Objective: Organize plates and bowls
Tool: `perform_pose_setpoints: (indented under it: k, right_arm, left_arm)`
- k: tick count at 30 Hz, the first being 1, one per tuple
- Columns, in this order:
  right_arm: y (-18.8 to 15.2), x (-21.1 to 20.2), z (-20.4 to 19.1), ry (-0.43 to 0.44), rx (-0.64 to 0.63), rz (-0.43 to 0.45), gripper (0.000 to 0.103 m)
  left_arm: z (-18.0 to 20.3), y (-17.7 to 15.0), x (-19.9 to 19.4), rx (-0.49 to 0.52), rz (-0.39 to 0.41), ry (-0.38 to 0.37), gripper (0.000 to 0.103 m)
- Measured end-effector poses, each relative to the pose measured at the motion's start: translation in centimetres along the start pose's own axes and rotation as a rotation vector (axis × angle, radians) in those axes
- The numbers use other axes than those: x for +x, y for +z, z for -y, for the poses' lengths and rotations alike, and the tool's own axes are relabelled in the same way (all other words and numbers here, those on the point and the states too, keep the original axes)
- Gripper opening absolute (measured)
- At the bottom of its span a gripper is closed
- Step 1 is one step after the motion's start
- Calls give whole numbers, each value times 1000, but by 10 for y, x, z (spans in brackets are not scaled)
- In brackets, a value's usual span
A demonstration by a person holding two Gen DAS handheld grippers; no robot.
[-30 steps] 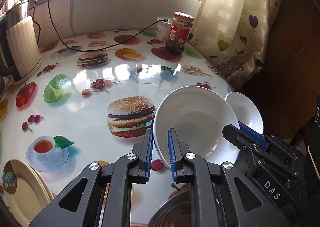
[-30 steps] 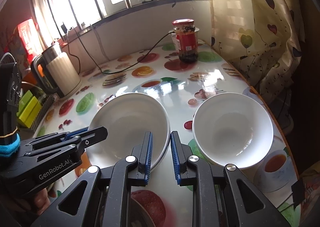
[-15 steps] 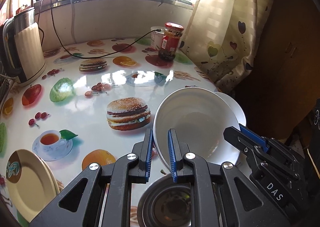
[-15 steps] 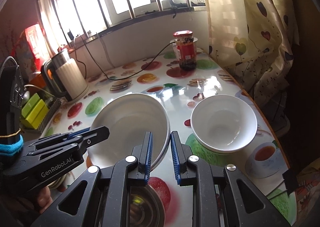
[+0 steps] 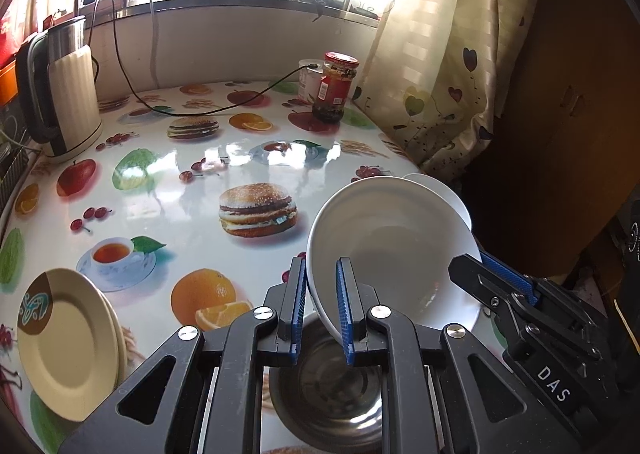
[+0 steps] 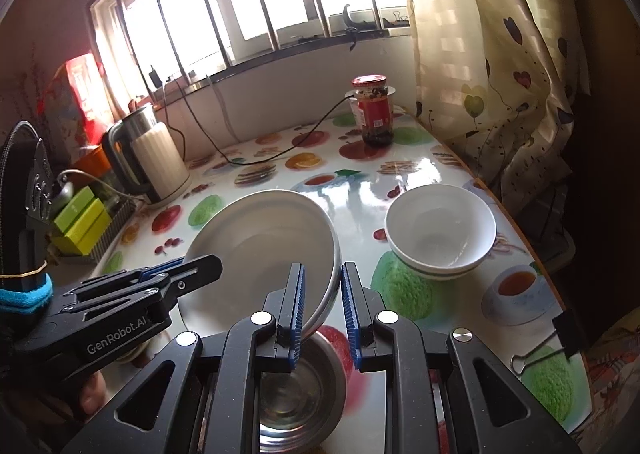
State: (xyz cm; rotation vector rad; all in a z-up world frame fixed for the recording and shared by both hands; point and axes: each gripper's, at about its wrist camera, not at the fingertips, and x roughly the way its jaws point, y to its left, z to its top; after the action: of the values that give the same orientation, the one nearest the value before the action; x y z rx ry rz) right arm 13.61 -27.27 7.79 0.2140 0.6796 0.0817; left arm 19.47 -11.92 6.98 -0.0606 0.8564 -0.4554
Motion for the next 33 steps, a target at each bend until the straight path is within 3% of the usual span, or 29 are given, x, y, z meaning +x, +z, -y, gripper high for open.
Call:
perform_pose_setpoints:
  k: [33]
  right_arm:
    - [-53, -7, -7, 25, 15, -71, 19]
  left_arm:
    - [-10, -51, -6, -43, -71, 10, 16]
